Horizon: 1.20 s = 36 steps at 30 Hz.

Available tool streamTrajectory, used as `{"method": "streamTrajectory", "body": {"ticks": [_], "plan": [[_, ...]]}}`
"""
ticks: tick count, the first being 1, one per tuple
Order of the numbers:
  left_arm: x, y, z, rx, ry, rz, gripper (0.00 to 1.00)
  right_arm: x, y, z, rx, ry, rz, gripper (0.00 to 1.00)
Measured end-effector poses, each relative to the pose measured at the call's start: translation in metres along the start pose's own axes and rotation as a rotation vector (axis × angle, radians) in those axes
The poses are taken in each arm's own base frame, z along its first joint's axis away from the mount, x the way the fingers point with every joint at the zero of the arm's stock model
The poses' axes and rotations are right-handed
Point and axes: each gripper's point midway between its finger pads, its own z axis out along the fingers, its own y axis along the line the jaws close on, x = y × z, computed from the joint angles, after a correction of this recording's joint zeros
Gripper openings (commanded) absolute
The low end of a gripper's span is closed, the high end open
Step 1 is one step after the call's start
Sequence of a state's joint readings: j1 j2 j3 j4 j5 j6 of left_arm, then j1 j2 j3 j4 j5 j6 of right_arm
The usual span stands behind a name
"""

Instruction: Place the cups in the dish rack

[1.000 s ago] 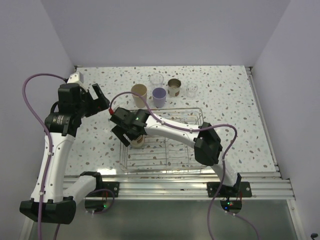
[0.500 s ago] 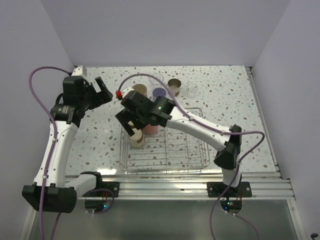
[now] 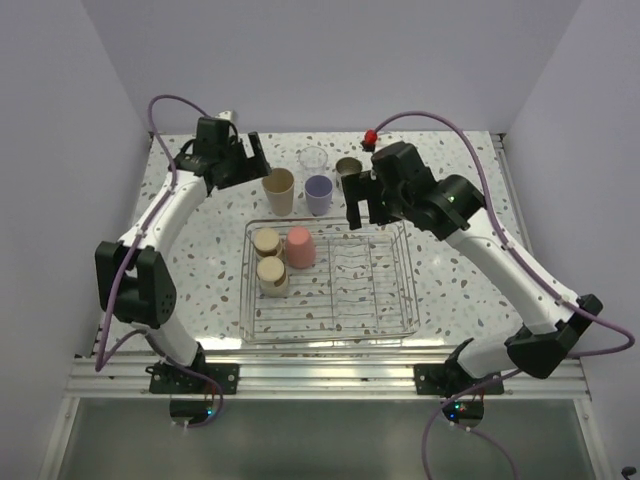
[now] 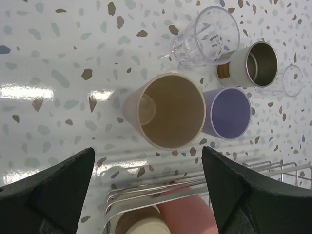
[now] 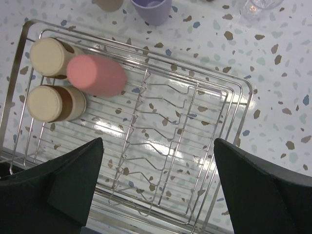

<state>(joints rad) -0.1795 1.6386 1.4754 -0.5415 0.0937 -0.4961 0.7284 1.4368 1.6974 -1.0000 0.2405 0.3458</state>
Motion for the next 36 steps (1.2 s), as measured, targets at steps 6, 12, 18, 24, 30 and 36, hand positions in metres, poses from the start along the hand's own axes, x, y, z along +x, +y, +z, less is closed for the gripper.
{"method": "streamTrajectory", "body": {"ticks": [6,12,18,24,30,36], "plan": [[0.015,-0.008,0.053,-0.008,0.065,0.023,0.79,0.020,-0.016,-0.015,0.028,0.021,0.007,0.98],[0.029,0.004,0.080,-0.050,0.112,0.023,0.48,0.022,-0.027,-0.029,0.051,-0.007,0.022,0.98],[0.030,0.005,0.086,-0.050,0.121,0.036,0.00,0.028,-0.028,-0.025,0.053,0.012,0.031,0.98],[0.008,0.004,0.081,-0.050,0.077,0.034,0.00,0.027,-0.021,-0.010,0.054,0.046,0.024,0.98],[-0.041,0.017,0.043,0.018,-0.028,-0.057,0.00,-0.006,0.009,-0.004,-0.097,0.020,0.102,0.98],[-0.099,-0.020,-0.062,0.332,-0.261,-0.097,0.00,-0.086,0.028,-0.001,-0.466,-0.133,0.490,0.98]]}}
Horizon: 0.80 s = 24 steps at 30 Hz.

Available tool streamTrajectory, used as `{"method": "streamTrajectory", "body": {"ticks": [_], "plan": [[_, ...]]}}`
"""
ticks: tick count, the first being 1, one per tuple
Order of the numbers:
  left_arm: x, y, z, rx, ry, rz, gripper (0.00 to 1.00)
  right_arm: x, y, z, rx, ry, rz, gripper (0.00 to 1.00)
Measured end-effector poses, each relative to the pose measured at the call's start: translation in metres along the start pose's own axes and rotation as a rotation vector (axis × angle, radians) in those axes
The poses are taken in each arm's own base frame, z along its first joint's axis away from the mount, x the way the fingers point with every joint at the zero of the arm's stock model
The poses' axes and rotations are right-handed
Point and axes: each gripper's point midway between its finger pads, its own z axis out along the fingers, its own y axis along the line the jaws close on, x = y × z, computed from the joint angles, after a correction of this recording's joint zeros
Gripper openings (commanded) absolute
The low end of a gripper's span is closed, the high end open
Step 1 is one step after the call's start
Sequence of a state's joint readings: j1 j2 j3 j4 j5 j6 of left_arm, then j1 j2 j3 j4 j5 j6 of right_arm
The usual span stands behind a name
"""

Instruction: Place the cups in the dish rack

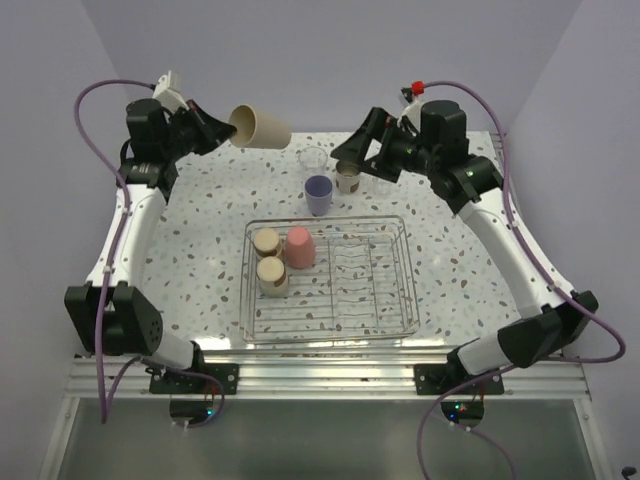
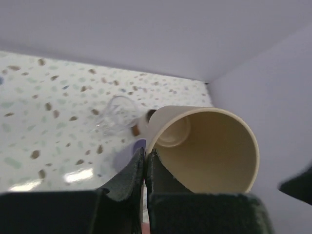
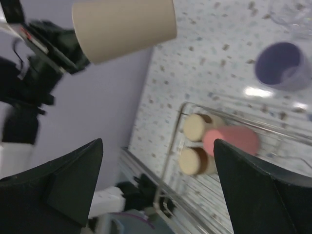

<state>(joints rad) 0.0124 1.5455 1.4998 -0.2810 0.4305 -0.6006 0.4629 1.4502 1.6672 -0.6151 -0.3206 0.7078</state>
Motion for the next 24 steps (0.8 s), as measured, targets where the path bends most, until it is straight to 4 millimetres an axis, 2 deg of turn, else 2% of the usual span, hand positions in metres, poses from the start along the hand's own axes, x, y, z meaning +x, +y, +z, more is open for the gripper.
{"method": "streamTrajectory", "body": {"ticks": [2,4,6,8,11,15,24], "plan": [[-0.012,-0.045,-0.025,0.174,-0.062,0.009,0.00,-0.015,0.015,0.011,-0.115,-0.017,0.099,0.98],[-0.014,-0.086,-0.051,0.345,-0.102,0.005,0.00,-0.027,0.037,0.027,-0.257,-0.023,0.170,0.98],[-0.010,-0.114,-0.075,0.479,-0.115,-0.010,0.00,-0.032,0.053,0.041,-0.369,-0.012,0.236,0.98],[-0.007,-0.130,-0.092,0.567,-0.119,-0.030,0.00,-0.034,0.061,0.051,-0.437,0.004,0.292,0.98],[-0.006,-0.135,-0.102,0.614,-0.132,-0.062,0.00,-0.040,0.075,0.053,-0.525,0.017,0.351,0.98],[0.004,-0.139,-0.108,0.655,-0.109,-0.104,0.00,-0.047,0.096,0.043,-0.610,0.004,0.367,0.98],[0.008,-0.140,-0.117,0.685,-0.130,-0.158,0.00,-0.026,0.137,0.035,-0.709,0.058,0.369,0.98]]}}
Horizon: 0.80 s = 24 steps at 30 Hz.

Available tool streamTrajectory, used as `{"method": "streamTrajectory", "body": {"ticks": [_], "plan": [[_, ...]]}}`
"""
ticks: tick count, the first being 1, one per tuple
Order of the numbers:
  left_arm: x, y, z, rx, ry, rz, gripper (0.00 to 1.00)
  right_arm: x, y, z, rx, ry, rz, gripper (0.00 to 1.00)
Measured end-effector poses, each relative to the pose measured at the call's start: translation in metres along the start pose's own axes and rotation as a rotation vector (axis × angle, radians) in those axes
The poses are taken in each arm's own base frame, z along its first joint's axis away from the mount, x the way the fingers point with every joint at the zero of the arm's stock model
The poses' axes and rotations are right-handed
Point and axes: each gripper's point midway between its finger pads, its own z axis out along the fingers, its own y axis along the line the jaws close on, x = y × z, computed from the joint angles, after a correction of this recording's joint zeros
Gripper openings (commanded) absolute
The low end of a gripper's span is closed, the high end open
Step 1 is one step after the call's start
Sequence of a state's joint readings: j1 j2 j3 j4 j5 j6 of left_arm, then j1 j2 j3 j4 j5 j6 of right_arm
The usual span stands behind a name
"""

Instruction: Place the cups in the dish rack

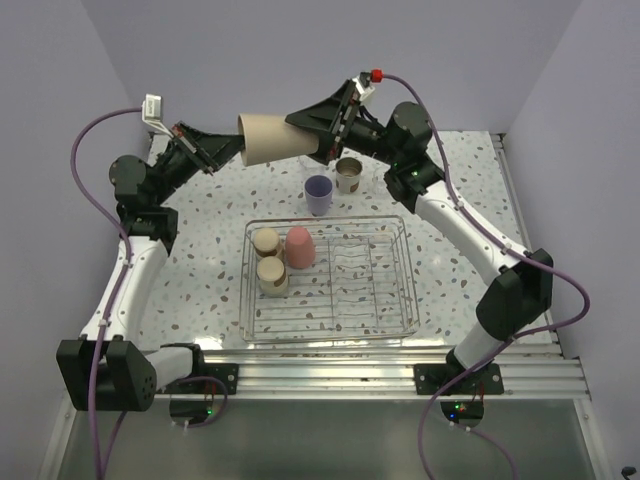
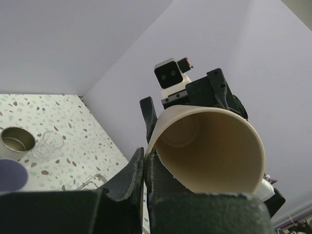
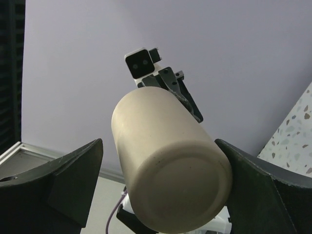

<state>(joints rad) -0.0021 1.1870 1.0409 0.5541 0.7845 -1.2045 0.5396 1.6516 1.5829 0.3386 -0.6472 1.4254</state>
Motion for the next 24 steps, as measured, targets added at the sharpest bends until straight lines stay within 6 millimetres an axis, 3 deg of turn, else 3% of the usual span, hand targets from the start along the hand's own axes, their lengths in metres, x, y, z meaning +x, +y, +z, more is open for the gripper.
{"method": "streamTrajectory", "body": {"ticks": [4,7,10,11,13,14,15,16,17,21,24], "plan": [[-0.002,-0.001,0.000,0.005,-0.015,-0.010,0.00,0.006,0.004,0.002,-0.017,0.011,0.008,0.95],[-0.003,-0.002,0.000,0.009,-0.020,-0.017,0.00,0.006,0.006,0.003,-0.024,0.011,0.009,0.80],[-0.003,-0.002,0.000,0.013,-0.028,-0.020,0.00,0.006,0.006,0.003,-0.023,0.011,0.012,0.59],[-0.003,-0.001,0.000,0.012,-0.029,-0.025,0.00,0.006,0.005,0.003,-0.022,0.012,0.013,0.46],[-0.001,0.001,-0.001,0.010,-0.029,-0.035,0.00,0.007,0.003,0.002,-0.018,0.012,0.016,0.31],[0.000,0.002,-0.001,0.009,-0.029,-0.039,0.00,0.007,0.002,0.002,-0.016,0.012,0.018,0.17],[0.000,0.003,-0.001,0.006,-0.028,-0.043,0.01,0.007,0.001,0.003,-0.014,0.012,0.019,0.12],[0.001,0.004,-0.001,0.004,-0.027,-0.045,0.12,0.007,0.000,0.003,-0.011,0.012,0.022,0.06],[0.001,0.005,-0.001,0.002,-0.025,-0.044,0.17,0.007,-0.001,0.003,-0.009,0.013,0.024,0.01],[0.006,0.014,-0.003,-0.044,-0.005,-0.027,0.22,0.007,-0.006,0.002,0.005,0.015,0.014,0.00],[0.008,0.025,-0.006,-0.134,0.022,0.006,0.38,0.005,-0.016,0.000,0.035,0.014,0.008,0.00]]}}
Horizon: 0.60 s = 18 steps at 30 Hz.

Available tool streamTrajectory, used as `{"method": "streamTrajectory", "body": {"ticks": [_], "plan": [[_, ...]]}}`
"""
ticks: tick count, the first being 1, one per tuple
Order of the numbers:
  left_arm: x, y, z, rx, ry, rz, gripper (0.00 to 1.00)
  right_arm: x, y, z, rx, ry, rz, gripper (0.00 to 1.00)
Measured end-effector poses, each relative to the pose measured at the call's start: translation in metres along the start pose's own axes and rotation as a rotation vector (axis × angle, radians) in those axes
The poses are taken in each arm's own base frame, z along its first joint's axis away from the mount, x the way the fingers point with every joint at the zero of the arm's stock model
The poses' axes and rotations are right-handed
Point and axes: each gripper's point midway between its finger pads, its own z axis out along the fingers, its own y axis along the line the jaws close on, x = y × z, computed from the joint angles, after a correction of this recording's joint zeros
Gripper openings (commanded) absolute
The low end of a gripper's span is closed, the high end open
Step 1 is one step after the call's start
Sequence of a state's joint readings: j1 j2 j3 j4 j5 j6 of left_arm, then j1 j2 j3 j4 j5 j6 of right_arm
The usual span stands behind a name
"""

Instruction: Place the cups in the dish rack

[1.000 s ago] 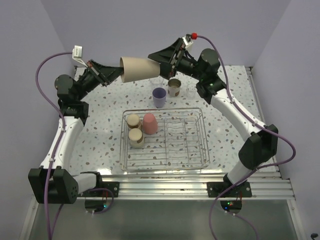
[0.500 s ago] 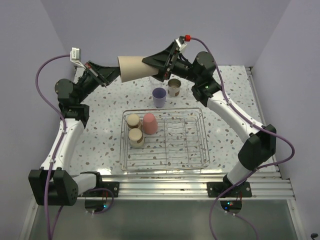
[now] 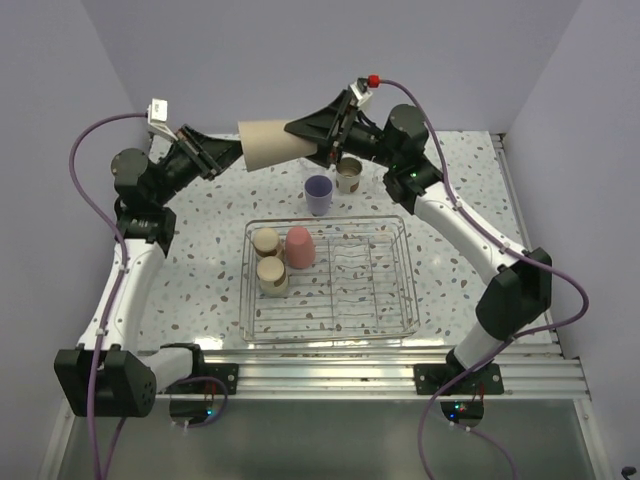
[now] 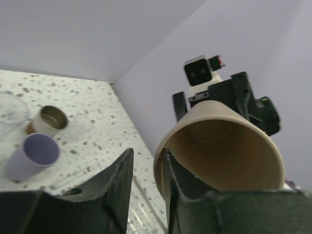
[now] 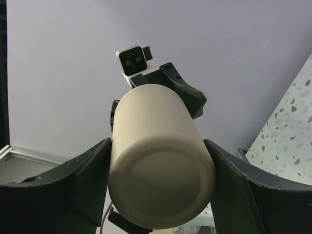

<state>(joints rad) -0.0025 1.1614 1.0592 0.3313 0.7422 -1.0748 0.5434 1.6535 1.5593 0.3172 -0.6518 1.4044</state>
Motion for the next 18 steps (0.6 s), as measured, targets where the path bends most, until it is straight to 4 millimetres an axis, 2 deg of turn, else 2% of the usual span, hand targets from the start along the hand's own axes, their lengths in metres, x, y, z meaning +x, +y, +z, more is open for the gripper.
{"method": "streamTrajectory", "body": {"ticks": [1,5,10,15,16,18], "plan": [[0.000,0.004,-0.001,-0.033,0.002,0.008,0.41,-0.001,-0.002,-0.001,0.006,0.001,-0.006,0.00],[0.001,0.026,-0.013,-0.216,0.015,0.077,0.44,-0.003,-0.017,-0.012,0.073,0.007,-0.047,0.00],[-0.004,0.057,-0.044,-0.490,0.009,0.188,0.46,0.007,-0.046,-0.040,0.266,0.036,-0.182,0.00],[-0.020,0.075,-0.087,-0.753,-0.040,0.305,0.60,0.032,-0.071,-0.083,0.521,0.100,-0.401,0.00],[-0.023,0.076,-0.096,-0.795,-0.053,0.322,0.69,0.041,-0.075,-0.090,0.570,0.126,-0.457,0.00],[-0.028,0.078,-0.110,-0.862,-0.076,0.349,0.74,0.069,-0.083,-0.100,0.649,0.205,-0.562,0.00]]}}
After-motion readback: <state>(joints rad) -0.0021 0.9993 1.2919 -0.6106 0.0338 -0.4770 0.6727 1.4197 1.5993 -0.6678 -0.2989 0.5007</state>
